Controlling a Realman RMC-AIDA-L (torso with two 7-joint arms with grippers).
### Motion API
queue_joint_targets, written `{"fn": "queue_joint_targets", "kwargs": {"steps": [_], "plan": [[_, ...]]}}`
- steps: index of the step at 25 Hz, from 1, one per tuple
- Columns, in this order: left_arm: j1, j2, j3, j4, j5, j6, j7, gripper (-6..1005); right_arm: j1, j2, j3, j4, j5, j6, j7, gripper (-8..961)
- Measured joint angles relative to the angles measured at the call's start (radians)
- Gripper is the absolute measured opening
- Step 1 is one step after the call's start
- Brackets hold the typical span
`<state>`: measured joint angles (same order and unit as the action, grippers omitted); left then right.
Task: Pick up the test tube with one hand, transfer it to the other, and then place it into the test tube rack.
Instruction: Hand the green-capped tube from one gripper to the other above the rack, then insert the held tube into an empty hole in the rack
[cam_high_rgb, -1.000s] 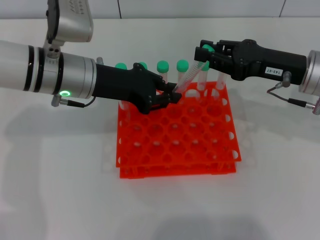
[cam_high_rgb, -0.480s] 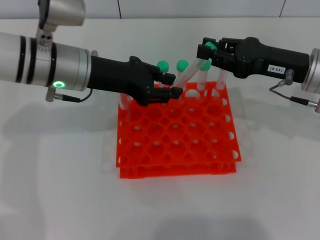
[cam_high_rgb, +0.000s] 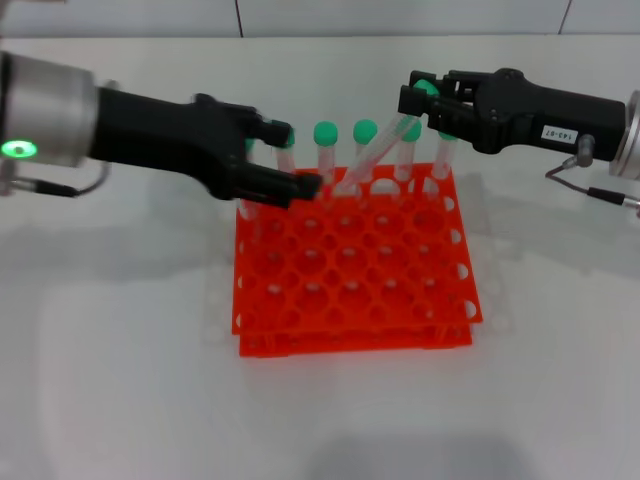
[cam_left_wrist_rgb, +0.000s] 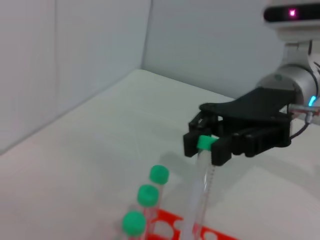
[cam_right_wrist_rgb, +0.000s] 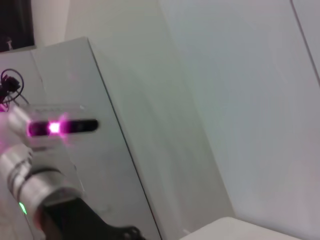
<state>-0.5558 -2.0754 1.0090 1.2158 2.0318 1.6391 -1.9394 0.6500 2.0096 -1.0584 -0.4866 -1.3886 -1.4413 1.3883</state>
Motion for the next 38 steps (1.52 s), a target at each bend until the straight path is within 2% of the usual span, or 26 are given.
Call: {"fn": "queue_joint_targets", "kwargs": {"steps": [3, 7, 12, 16, 21, 25, 33, 38], "plan": [[0.079, 0.0, 0.0, 0.162, 0.0, 0.022, -0.065, 729, -0.005, -0.006, -0.002, -0.017, -0.005, -0.008, 0.002, 287], [0.178, -0.003, -0.001, 0.265, -0.025, 0.016, -0.068, 840, -0.01, -0.017, -0.004, -0.043, -0.011, -0.027, 0.006, 292], [0.274, -0.003, -0.011, 0.277, -0.091, 0.005, -0.007, 894, -0.019, -0.027, -0.004, -0.112, -0.052, -0.046, 0.047, 297], [0.353, -0.005, -0.011, 0.268, -0.141, -0.021, 0.071, 894, -0.021, -0.024, -0.004, -0.17, -0.099, -0.047, 0.076, 301], [0.46, -0.01, -0.012, 0.215, -0.236, -0.048, 0.225, 894, -0.004, -0.022, -0.007, -0.198, -0.132, -0.047, 0.095, 306], [0.526, -0.011, -0.012, 0.086, -0.33, -0.082, 0.418, 894, 0.007, -0.024, -0.012, -0.208, -0.138, -0.047, 0.109, 310], [0.551, -0.01, -0.071, -0.11, -0.376, -0.103, 0.585, 894, 0.027, -0.024, -0.021, -0.265, -0.186, -0.045, 0.156, 319], [0.553, -0.009, -0.089, -0.161, -0.379, -0.101, 0.626, 894, 0.056, -0.018, -0.031, -0.29, -0.235, -0.041, 0.181, 324]]}}
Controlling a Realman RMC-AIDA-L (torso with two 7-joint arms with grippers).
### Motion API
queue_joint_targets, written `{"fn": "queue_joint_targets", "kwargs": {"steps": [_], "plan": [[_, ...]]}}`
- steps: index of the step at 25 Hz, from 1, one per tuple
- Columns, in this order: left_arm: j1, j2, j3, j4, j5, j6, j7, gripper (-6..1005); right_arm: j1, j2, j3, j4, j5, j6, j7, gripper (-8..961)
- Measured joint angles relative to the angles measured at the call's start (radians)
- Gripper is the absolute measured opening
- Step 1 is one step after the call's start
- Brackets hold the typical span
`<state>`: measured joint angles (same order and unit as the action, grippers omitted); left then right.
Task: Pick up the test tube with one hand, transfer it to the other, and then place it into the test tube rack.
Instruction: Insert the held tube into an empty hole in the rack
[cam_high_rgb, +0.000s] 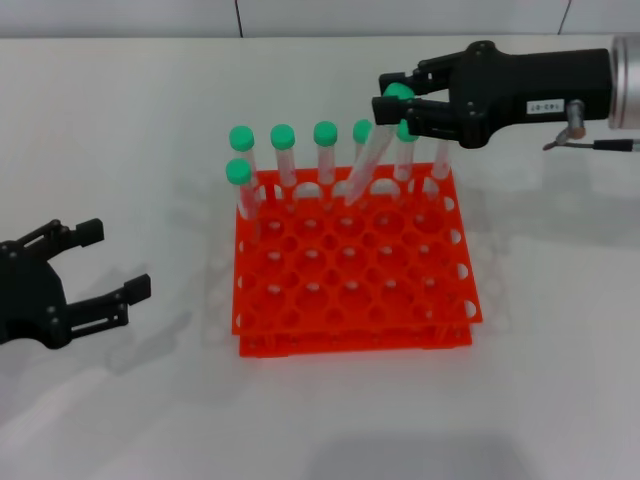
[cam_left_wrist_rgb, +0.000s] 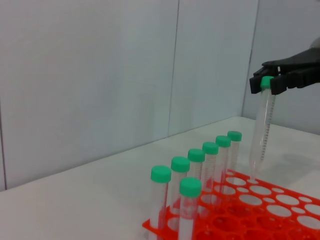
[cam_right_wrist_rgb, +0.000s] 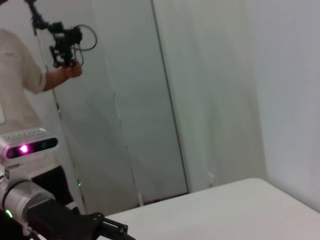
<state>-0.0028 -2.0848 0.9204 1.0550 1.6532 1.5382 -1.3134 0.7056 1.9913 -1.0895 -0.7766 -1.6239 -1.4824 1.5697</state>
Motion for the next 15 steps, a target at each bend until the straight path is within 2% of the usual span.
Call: {"fn": "queue_joint_targets", "kwargs": {"steps": [5, 15], "plan": [[0.002, 0.0, -0.01, -0.038, -0.001, 0.003, 0.05, 894, 0.031, 0.001, -0.01, -0.001, -0.016, 0.002, 0.01, 329], [0.001, 0.002, -0.098, -0.104, -0.003, 0.032, 0.121, 894, 0.116, 0.01, -0.026, -0.002, -0.074, 0.006, 0.029, 340]]}}
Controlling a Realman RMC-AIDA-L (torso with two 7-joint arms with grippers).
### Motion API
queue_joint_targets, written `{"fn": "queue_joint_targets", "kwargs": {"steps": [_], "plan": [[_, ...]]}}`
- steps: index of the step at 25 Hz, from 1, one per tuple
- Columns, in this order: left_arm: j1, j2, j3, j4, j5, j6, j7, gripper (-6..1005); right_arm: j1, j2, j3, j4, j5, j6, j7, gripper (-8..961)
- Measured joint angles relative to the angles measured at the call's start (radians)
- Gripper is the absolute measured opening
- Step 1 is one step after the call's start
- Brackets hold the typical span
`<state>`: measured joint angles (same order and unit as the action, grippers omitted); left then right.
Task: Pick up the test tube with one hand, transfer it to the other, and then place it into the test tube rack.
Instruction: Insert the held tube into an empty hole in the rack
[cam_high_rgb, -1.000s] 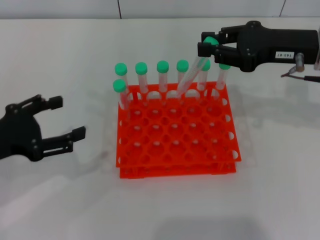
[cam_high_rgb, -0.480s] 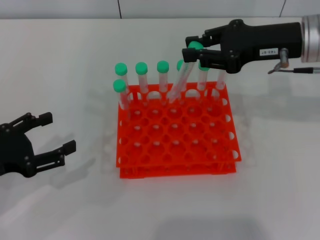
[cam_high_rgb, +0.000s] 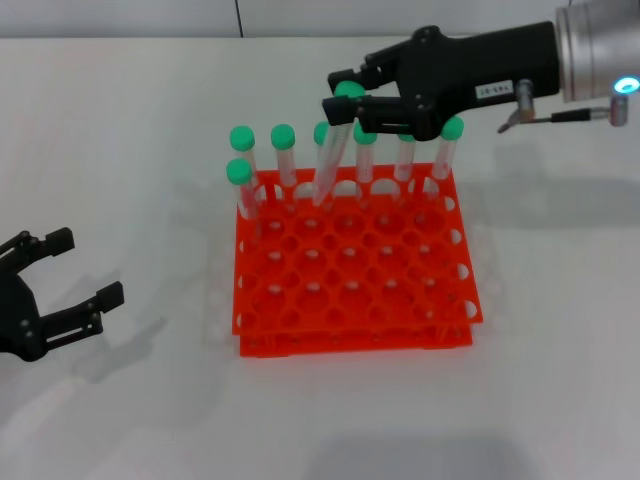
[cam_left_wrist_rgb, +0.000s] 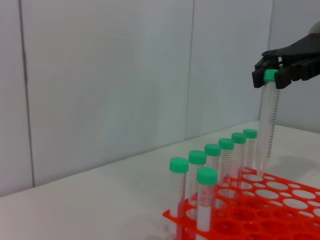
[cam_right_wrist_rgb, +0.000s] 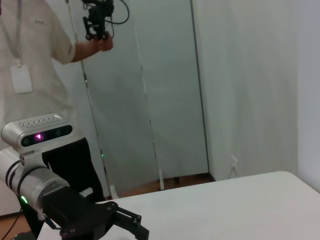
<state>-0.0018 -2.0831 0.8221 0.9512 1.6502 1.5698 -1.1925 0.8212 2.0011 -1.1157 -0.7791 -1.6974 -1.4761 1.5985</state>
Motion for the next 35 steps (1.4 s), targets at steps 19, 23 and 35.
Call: {"fn": "queue_joint_targets", "kwargs": {"steps": [19, 23, 35], "plan": [[-0.014, 0.002, -0.008, -0.029, 0.0, -0.004, 0.009, 894, 0.136, 0.013, -0.162, 0.041, -0.025, 0.173, 0.035, 360], [-0.014, 0.002, -0.008, -0.029, 0.003, -0.008, 0.009, 894, 0.144, 0.013, -0.171, 0.06, -0.026, 0.197, 0.042, 364], [-0.025, 0.003, -0.008, -0.034, 0.004, -0.01, 0.009, 894, 0.144, 0.013, -0.192, 0.088, -0.026, 0.226, 0.047, 376]]}}
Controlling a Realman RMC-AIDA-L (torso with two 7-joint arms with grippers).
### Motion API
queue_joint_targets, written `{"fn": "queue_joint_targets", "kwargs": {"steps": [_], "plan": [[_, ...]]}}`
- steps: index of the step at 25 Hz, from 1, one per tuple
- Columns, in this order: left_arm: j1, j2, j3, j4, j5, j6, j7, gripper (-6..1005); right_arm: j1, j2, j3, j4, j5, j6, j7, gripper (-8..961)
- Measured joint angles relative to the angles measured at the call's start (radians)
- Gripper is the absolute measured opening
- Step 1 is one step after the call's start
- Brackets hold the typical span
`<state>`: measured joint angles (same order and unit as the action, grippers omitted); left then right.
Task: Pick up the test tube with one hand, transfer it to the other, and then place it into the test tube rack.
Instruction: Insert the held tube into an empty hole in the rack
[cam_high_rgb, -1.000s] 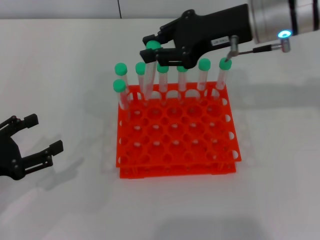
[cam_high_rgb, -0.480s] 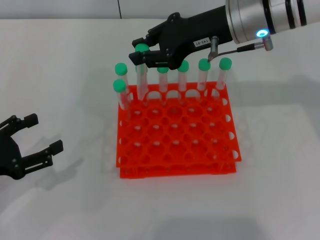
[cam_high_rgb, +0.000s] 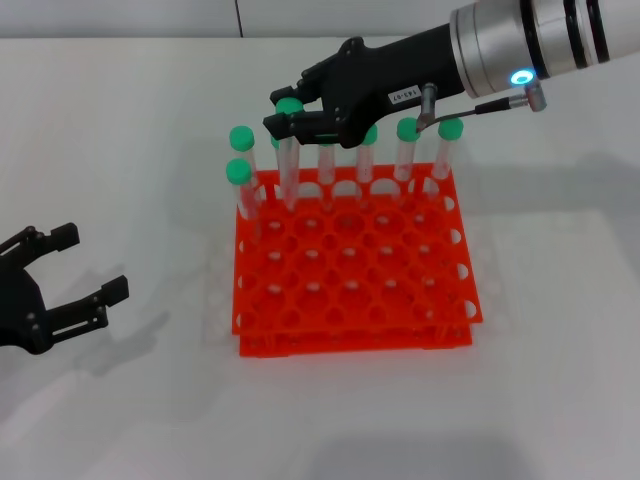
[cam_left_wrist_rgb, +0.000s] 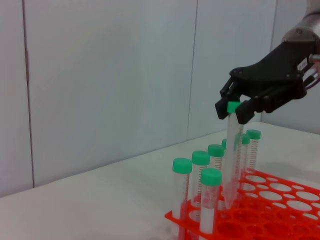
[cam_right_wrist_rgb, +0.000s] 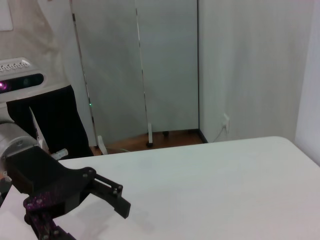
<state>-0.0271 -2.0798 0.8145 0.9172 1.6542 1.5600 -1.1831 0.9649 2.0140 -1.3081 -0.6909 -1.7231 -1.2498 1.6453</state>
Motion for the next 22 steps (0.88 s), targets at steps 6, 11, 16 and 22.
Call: {"fn": "queue_joint_targets", "kwargs": {"steps": [6, 11, 16, 22], "plan": [[-0.003, -0.001, 0.0, -0.001, 0.004, 0.0, 0.0, 894, 0.0, 0.002, -0.008, 0.007, 0.0, 0.02, 0.001, 383], [-0.003, -0.002, 0.0, -0.001, 0.006, 0.0, 0.0, 894, -0.002, 0.005, -0.035, 0.008, 0.001, 0.044, 0.006, 388], [-0.007, -0.001, 0.0, -0.001, 0.007, -0.004, 0.0, 894, 0.002, 0.007, -0.041, 0.022, 0.001, 0.046, 0.007, 393], [-0.012, 0.0, 0.0, -0.001, 0.011, -0.008, 0.001, 894, 0.008, 0.008, -0.044, 0.031, 0.001, 0.061, 0.007, 399]]}}
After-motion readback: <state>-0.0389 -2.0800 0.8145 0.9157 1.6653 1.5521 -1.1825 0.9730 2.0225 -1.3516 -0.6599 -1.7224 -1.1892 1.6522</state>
